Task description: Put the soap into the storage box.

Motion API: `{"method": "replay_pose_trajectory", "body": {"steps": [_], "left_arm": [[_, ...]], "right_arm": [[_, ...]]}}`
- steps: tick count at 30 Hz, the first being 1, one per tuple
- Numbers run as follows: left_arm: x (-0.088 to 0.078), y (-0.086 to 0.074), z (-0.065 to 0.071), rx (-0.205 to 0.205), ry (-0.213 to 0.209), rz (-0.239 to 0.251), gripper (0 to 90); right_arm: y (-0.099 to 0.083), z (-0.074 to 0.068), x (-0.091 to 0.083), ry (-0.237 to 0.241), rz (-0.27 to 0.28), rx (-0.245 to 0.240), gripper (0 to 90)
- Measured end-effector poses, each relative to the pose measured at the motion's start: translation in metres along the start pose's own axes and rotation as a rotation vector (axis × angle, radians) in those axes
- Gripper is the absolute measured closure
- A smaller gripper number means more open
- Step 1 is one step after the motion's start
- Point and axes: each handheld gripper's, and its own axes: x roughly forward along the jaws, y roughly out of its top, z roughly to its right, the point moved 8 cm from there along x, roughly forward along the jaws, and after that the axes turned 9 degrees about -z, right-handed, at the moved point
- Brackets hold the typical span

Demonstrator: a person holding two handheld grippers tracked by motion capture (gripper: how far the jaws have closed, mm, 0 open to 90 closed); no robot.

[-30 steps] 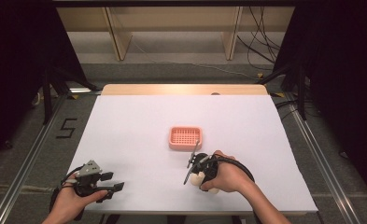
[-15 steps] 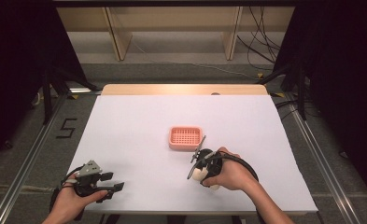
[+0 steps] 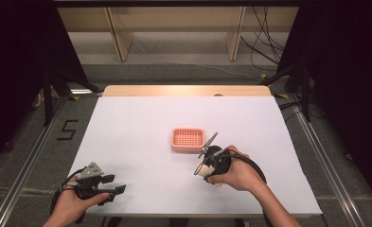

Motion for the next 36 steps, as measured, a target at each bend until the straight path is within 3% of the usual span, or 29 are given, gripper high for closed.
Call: {"method": "replay_pose_trajectory", "body": {"steps": [8,11,12,16,21,22,28,30,32,33,34,35,36], "left_arm": [[0.0,-0.001,-0.002,0.003,0.012,-0.01,35.1],[0.0,-0.001,-0.002,0.003,0.013,-0.011,35.1],[0.0,-0.001,-0.002,0.001,0.009,-0.01,35.1],[0.0,-0.001,-0.001,-0.002,0.005,-0.006,35.1],[0.0,-0.001,-0.002,-0.002,0.007,-0.007,35.1],[-0.001,-0.002,-0.002,0.005,0.008,-0.014,35.1],[-0.001,-0.002,-0.002,0.003,0.009,-0.012,35.2],[-0.001,-0.002,-0.002,0.002,0.009,-0.011,35.1],[-0.001,-0.001,-0.003,0.0,0.012,-0.005,35.2],[-0.002,-0.002,-0.003,0.004,0.01,-0.01,35.2],[-0.001,0.0,-0.002,-0.017,0.006,0.011,35.2],[-0.002,-0.001,-0.002,-0.006,0.008,0.002,35.2],[-0.001,-0.001,-0.002,-0.006,0.008,0.002,35.1]], "right_arm": [[-0.001,0.005,-0.003,-0.007,0.045,0.03,50.5],[0.0,0.01,-0.005,-0.023,0.064,0.01,50.5],[0.0,0.009,-0.006,-0.02,0.064,0.032,50.5],[0.001,0.013,-0.008,-0.024,0.077,0.029,50.5],[0.002,0.016,-0.01,-0.025,0.097,0.061,50.5],[0.003,0.018,-0.01,-0.032,0.101,0.045,50.5],[0.003,0.022,-0.008,-0.033,0.11,0.071,50.5],[0.002,0.027,-0.008,-0.054,0.108,0.06,50.5],[0.004,0.026,-0.009,-0.035,0.118,0.08,50.5],[0.005,0.03,-0.009,-0.051,0.123,0.056,50.5],[0.006,0.029,-0.01,-0.046,0.124,0.075,50.5],[0.006,0.03,-0.011,-0.042,0.122,0.089,50.5],[0.007,0.033,-0.011,-0.054,0.132,0.059,50.5]]}}
